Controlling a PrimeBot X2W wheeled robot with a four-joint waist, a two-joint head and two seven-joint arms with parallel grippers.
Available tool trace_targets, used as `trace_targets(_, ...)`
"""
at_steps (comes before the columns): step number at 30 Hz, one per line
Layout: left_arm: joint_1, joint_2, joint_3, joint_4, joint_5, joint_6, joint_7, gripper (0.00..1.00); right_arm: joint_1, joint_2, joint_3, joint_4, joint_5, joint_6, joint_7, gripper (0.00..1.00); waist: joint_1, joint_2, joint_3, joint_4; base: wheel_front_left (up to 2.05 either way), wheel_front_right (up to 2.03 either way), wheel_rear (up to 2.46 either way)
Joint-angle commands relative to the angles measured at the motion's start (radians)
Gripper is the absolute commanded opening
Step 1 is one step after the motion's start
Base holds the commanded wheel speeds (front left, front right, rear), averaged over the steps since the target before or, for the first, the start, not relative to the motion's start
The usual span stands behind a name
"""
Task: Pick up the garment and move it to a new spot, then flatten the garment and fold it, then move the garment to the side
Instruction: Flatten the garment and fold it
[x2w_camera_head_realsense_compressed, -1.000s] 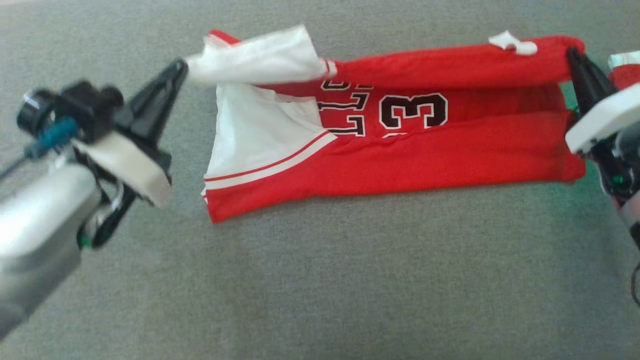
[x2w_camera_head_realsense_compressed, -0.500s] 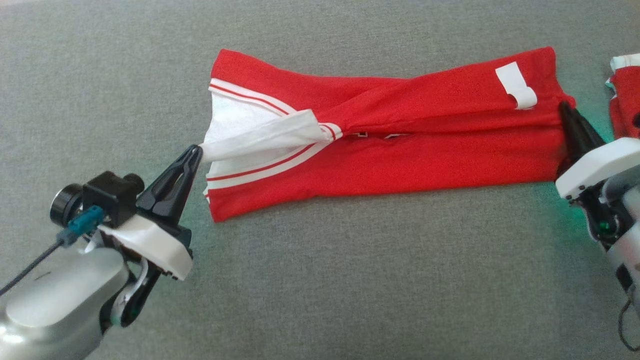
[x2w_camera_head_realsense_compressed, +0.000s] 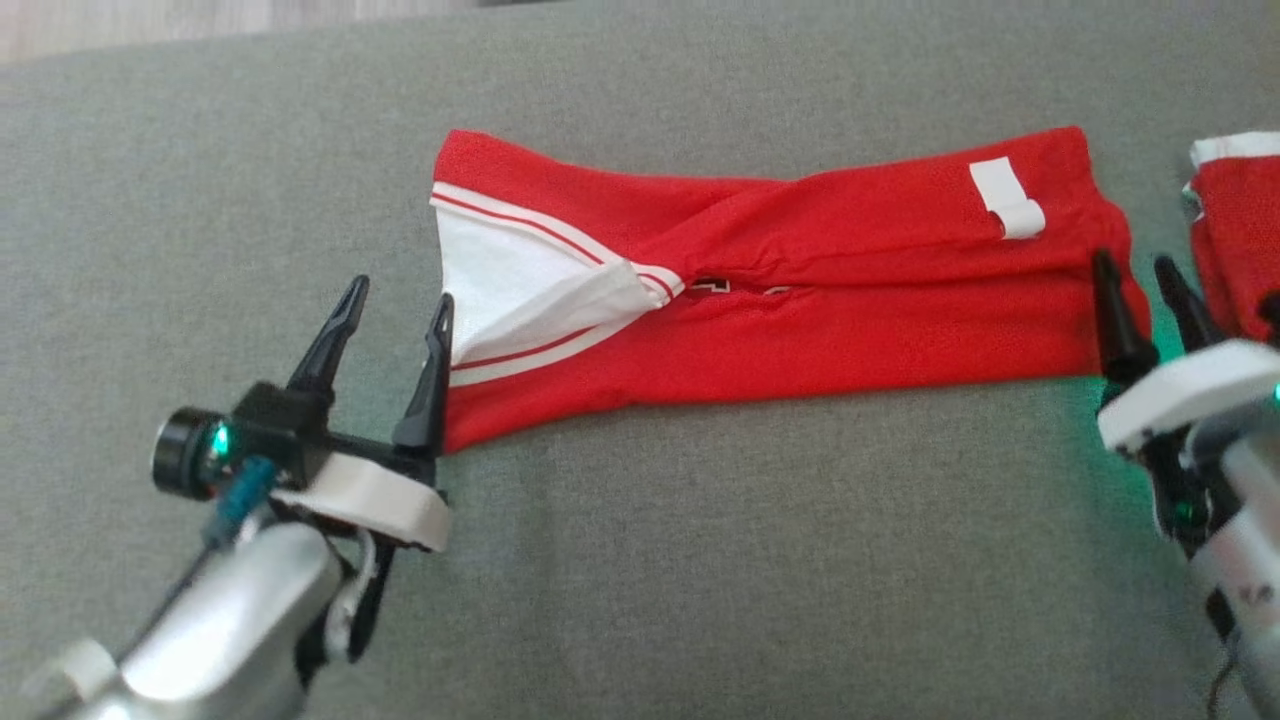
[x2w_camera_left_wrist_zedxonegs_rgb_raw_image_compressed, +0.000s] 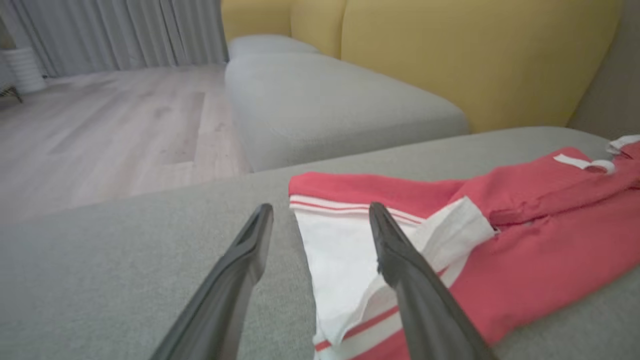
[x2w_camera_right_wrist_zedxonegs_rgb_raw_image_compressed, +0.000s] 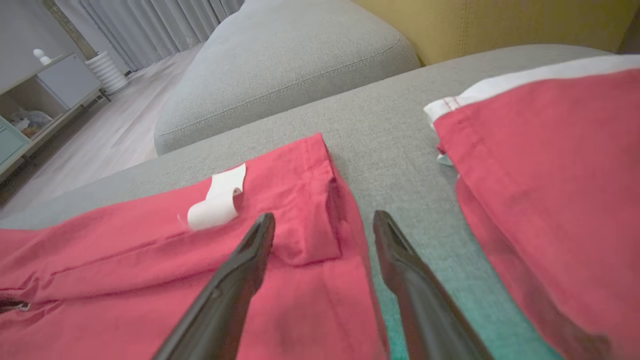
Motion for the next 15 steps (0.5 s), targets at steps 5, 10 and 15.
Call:
trace_targets(5,0.187,-0.098,0.268,-0.109,0.209,0.114,-0.012,1.0,0.126,0.042,-0.179,-0.066,-0.11,-0.001,-0.019,1.0,0.0,0.0,-0.05,0.029,0.0,0.0,0.0)
trace_targets(10,0.349,-0.197,0.37,-0.19,0.375,0.141,-0.012,1.0,0.169,0.077,-0.339,-0.073,-0.246,-0.001,-0.019,1.0,0.0,0.0,-0.076,0.077,0.0,0.0,0.0)
trace_targets(15,0.441,-0.257,0.417,-0.208,0.487,0.136,-0.012,1.0,0.158,0.102,-0.434,0.011,-0.312,-0.001,-0.019,1.0,0.0,0.0,-0.087,0.131,0.0,0.0,0.0)
